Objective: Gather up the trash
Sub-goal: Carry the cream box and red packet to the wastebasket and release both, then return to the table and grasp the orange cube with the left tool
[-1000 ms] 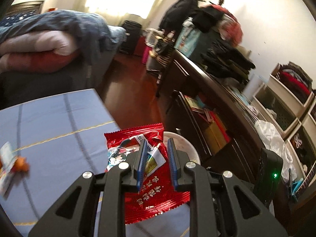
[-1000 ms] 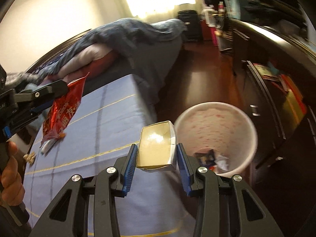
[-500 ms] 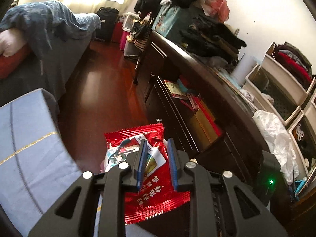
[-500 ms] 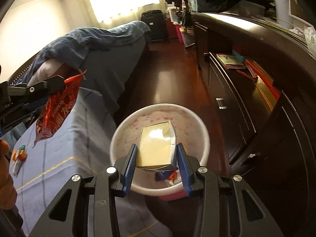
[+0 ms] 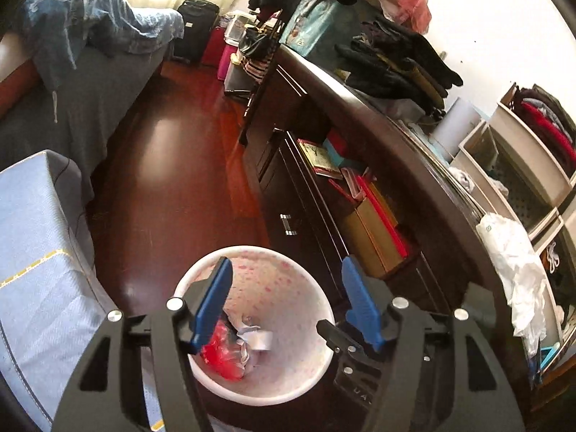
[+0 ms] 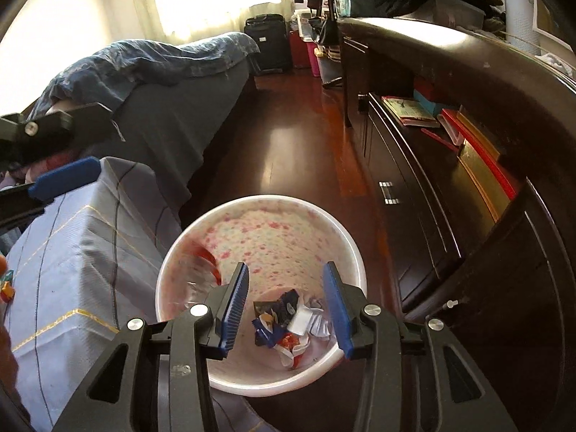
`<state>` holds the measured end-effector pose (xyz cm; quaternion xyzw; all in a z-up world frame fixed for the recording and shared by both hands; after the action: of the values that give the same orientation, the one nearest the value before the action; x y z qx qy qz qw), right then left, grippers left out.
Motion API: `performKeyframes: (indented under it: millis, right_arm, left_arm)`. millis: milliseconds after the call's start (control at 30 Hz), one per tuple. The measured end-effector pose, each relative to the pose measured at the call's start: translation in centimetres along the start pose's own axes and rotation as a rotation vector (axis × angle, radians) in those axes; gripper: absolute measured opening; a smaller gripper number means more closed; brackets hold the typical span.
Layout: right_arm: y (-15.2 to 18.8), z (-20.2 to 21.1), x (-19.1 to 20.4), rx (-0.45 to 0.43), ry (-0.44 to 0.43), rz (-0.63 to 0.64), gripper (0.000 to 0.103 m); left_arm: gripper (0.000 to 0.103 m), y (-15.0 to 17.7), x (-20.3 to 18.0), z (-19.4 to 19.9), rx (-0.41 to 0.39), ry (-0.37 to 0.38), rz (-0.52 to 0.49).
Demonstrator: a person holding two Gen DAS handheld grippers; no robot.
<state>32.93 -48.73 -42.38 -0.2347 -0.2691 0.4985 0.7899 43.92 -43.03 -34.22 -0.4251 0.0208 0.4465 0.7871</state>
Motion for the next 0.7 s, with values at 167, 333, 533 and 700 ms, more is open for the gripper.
performKeyframes:
  millis: [167, 333, 533, 700]
  right_arm:
    - [0.6, 0.9, 0.6, -0.001, -0.009, 0.001, 0.052]
    - [1.1, 2.6, 3.0, 0.003, -0.046, 0.022, 0.059]
    - [1.6, 5.3, 9.2, -0.002, -0.156, 0.097, 0.073]
    - [2.8, 7.0, 15.7, 0.008, -0.258, 0.193, 0.078]
  left_arm:
    - [0.071, -0.1, 1.0, 2.4, -0.037, -0.026, 0.015]
    - [0.078, 0.6, 3.6, 6.8, -0.088, -0.124, 0.033]
    - [0.089, 2.3, 8.8, 14.4, -0.177, -0.383, 0.042]
    - [0.094, 5.2, 15.1, 21.4, -0.213, -0.629, 0.112]
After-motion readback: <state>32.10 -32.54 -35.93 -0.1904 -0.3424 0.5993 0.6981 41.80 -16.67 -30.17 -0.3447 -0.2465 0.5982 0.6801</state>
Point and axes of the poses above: each gripper's, at about its wrist camera, not at the fingertips, and z roughly against the way its jaws point, x to its left, y to its underside, the point moved 10 cm from there along -z, roughly the way its jaws point, and after that the axes turned 3 degrees about -y, right-handed, at the moved point
